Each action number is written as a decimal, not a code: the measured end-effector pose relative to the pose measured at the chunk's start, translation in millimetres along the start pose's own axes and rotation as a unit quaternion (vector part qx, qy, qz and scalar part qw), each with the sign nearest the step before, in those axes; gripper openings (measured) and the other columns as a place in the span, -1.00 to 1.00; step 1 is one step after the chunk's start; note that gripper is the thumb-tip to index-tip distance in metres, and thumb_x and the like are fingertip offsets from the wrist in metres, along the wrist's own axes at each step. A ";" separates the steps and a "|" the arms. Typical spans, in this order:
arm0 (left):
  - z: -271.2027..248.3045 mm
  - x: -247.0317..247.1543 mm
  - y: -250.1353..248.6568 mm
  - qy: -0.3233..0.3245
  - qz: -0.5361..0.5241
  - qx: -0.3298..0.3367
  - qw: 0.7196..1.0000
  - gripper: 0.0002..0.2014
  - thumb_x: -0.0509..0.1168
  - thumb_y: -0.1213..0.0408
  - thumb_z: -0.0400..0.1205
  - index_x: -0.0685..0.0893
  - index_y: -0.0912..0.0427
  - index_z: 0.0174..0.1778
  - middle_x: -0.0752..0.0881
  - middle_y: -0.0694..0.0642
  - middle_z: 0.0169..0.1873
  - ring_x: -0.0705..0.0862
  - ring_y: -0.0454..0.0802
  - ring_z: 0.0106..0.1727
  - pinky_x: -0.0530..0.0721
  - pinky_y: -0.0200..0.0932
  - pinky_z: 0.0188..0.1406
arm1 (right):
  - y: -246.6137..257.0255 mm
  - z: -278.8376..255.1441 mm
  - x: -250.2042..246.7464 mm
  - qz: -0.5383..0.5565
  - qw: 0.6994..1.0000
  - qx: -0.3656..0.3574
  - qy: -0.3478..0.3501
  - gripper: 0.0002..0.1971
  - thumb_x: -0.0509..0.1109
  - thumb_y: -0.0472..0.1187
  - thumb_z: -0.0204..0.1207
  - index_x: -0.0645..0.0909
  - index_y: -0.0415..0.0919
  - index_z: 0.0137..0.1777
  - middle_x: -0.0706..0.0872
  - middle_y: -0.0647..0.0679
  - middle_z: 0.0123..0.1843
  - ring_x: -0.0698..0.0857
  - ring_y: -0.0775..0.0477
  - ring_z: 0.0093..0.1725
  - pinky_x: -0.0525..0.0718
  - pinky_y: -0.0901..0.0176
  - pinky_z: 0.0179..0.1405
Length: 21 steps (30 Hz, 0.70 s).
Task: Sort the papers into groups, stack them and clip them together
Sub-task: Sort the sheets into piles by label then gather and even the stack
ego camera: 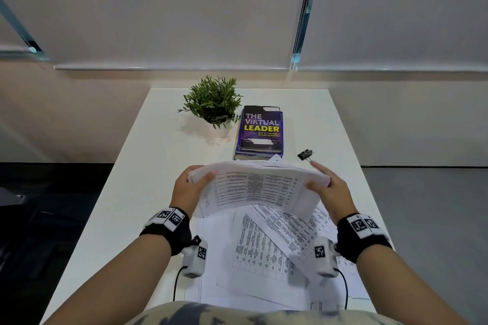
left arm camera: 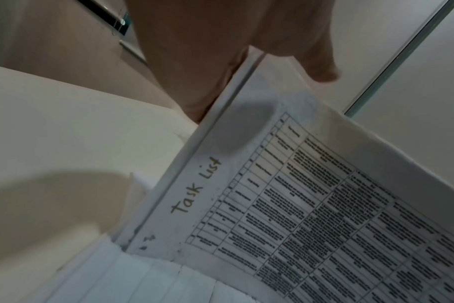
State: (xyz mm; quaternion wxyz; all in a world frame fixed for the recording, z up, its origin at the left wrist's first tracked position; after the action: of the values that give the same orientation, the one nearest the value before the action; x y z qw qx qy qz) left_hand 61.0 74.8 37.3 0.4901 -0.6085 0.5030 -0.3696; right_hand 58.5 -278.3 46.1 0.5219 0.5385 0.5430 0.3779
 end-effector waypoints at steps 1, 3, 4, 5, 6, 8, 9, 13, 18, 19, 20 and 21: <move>-0.5 2.2 3.1 0.015 0.010 -0.007 1.000 -0.59 0.56 0.02 0.35 0.74 0.08 0.07 0.82 0.11 -0.06 0.77 0.09 -0.08 0.68 -0.05 -0.14 | -6.1 0.6 4.2 0.027 0.999 0.035 0.006 -0.52 0.55 -0.26 0.27 0.74 -0.05 0.24 0.80 -0.07 0.17 0.72 -0.19 0.21 0.67 -0.13 0.26; 0.6 4.4 6.1 0.025 0.027 -0.014 0.999 -0.64 0.59 0.13 0.34 0.79 0.12 0.03 0.85 0.16 -0.07 0.79 0.14 -0.08 0.70 -0.06 -0.16 | -11.7 -0.5 12.9 0.051 0.996 0.074 0.010 -0.60 0.57 -0.25 0.19 0.78 -0.26 0.08 0.84 -0.21 0.05 0.75 -0.29 0.13 0.66 -0.19 0.18; 1.4 4.0 3.8 0.020 0.027 -0.013 0.999 -0.68 0.60 0.19 0.36 0.80 0.16 0.00 0.85 0.17 -0.09 0.78 0.14 -0.11 0.70 -0.08 -0.17 | -10.4 -1.0 14.9 0.056 0.996 0.073 0.011 -0.66 0.57 -0.29 0.22 0.78 -0.32 0.03 0.84 -0.25 0.03 0.75 -0.28 0.08 0.66 -0.16 0.15; 2.4 2.0 1.5 0.013 0.018 -0.015 1.000 -0.70 0.61 0.25 0.37 0.79 0.18 -0.01 0.85 0.17 -0.12 0.78 0.13 -0.13 0.69 -0.09 -0.17 | -8.1 -1.1 15.2 0.062 0.996 0.063 0.015 -0.71 0.57 -0.34 0.25 0.78 -0.35 0.00 0.83 -0.27 0.02 0.74 -0.25 0.04 0.64 -0.14 0.11; 3.8 -1.4 -0.8 0.009 0.003 -0.018 1.000 -0.70 0.63 0.29 0.36 0.78 0.20 -0.02 0.85 0.15 -0.14 0.78 0.11 -0.14 0.70 -0.09 -0.16 | -5.6 -1.2 13.4 0.065 0.996 0.055 0.023 -0.74 0.56 -0.35 0.26 0.79 -0.35 -0.02 0.83 -0.27 0.01 0.73 -0.23 0.01 0.63 -0.13 0.09; 5.2 -10.8 -3.0 0.025 -0.012 -0.017 0.999 -0.62 0.66 0.25 0.26 0.78 0.21 -0.04 0.86 0.14 -0.16 0.80 0.11 -0.14 0.73 -0.06 -0.13 | -4.2 -1.6 5.5 0.063 0.996 0.045 0.050 -0.70 0.55 -0.27 0.22 0.78 -0.32 -0.03 0.84 -0.27 -0.01 0.73 -0.21 -0.03 0.61 -0.11 0.02; 4.1 -14.4 -2.6 0.044 -0.006 -0.016 0.999 -0.57 0.66 0.20 0.21 0.78 0.22 -0.05 0.85 0.15 -0.16 0.80 0.11 -0.15 0.73 -0.04 -0.12 | -6.5 -2.2 2.4 0.058 0.995 0.047 0.067 -0.68 0.55 -0.24 0.20 0.77 -0.32 -0.03 0.83 -0.26 -0.04 0.72 -0.19 -0.06 0.60 -0.07 -0.02; -1.3 -16.3 18.8 0.080 0.007 -0.060 0.995 -0.36 0.69 0.14 0.09 0.77 0.25 0.09 0.86 0.19 -0.02 0.82 0.21 0.03 0.75 0.11 0.11 | -23.6 -7.6 7.7 0.051 0.986 0.096 0.124 -0.52 0.64 -0.21 0.11 0.75 -0.27 0.09 0.84 -0.21 0.05 0.77 -0.28 0.08 0.66 -0.14 0.15; -1.9 -3.6 15.9 0.070 -0.015 -0.073 0.995 -0.42 0.71 0.29 0.14 0.78 0.33 0.09 0.86 0.27 -0.02 0.83 0.28 0.02 0.75 0.23 0.17 | -16.7 -7.9 22.2 0.051 0.990 0.099 0.091 -0.57 0.62 -0.33 0.20 0.75 -0.25 0.13 0.85 -0.25 0.04 0.79 -0.38 0.12 0.72 -0.28 0.17; -1.5 -4.7 11.7 0.067 -0.021 -0.065 0.995 -0.45 0.69 0.31 0.16 0.78 0.35 0.08 0.86 0.27 -0.03 0.83 0.27 0.02 0.76 0.16 0.13 | -13.9 -7.1 19.8 0.061 0.990 0.094 0.084 -0.55 0.63 -0.33 0.19 0.75 -0.27 0.13 0.85 -0.26 0.04 0.78 -0.38 0.12 0.74 -0.22 0.12; -1.4 -6.6 8.2 0.066 -0.022 -0.057 0.996 -0.49 0.67 0.32 0.19 0.79 0.36 0.06 0.86 0.25 -0.05 0.83 0.24 -0.01 0.76 0.07 0.07 | -11.6 -6.5 16.0 0.068 0.991 0.089 0.079 -0.52 0.63 -0.32 0.16 0.74 -0.28 0.14 0.85 -0.26 0.05 0.79 -0.36 0.12 0.74 -0.17 0.07; -1.6 -9.1 6.3 0.071 -0.014 -0.050 0.996 -0.52 0.65 0.32 0.20 0.78 0.35 0.03 0.86 0.22 -0.08 0.82 0.20 -0.05 0.73 0.01 0.01 | -11.0 -6.6 11.5 0.069 0.991 0.085 0.078 -0.50 0.63 -0.30 0.14 0.75 -0.28 0.14 0.85 -0.25 0.05 0.79 -0.34 0.13 0.73 -0.14 0.06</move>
State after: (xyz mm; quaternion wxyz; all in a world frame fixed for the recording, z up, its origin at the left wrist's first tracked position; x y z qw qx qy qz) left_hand 56.0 83.2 31.9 0.4168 -0.6116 0.5458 -0.3930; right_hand 51.4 -267.6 34.7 0.4028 0.5858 0.5740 0.4063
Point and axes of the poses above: each hand's wrist, its own z-axis towards the middle knuckle, its own x-axis out of the palm, y = z × x, the point moved 4 cm from there along z, towards the middle knuckle
